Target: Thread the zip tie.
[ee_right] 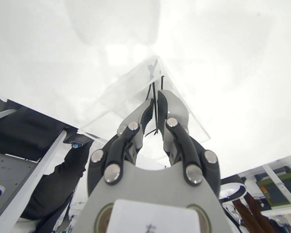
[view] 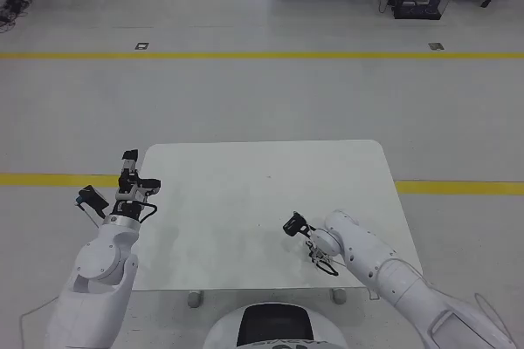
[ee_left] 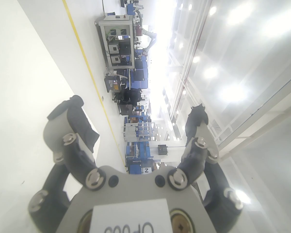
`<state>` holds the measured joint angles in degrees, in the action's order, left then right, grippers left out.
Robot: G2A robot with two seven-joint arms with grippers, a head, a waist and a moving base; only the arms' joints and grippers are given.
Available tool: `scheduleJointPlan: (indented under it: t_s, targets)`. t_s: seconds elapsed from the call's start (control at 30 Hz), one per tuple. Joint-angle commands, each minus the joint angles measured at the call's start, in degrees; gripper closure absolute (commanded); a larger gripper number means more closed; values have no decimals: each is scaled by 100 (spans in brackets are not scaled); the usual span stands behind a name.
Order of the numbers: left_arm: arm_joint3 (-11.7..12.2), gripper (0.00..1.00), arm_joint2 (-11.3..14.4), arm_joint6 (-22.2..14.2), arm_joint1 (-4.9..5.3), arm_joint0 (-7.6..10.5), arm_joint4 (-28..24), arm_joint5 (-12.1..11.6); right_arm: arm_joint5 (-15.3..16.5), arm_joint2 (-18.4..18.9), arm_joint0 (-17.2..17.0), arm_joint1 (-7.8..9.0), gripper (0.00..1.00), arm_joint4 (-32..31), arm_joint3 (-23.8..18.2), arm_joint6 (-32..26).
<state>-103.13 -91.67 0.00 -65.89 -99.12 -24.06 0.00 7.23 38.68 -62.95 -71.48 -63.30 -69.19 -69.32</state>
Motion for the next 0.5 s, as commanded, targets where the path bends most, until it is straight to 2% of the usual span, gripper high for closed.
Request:
scheduleJointPlan:
  t_s: [0.0, 0.03, 0.23, 0.47]
  targets:
    - [0, 0, 0, 0, 0, 0, 0, 0, -2, -5, 10, -11, 97, 4, 24, -1]
    - [0, 0, 0, 0, 0, 0, 0, 0, -5, -5, 14, -15, 100, 2, 29, -4]
    - [0, 0, 0, 0, 0, 0, 0, 0, -93, 58, -22, 3, 100, -114, -192, -112]
    - [0, 0, 0, 0, 0, 0, 0, 0, -124, 359, -307, 162, 100, -358, -1039, -457]
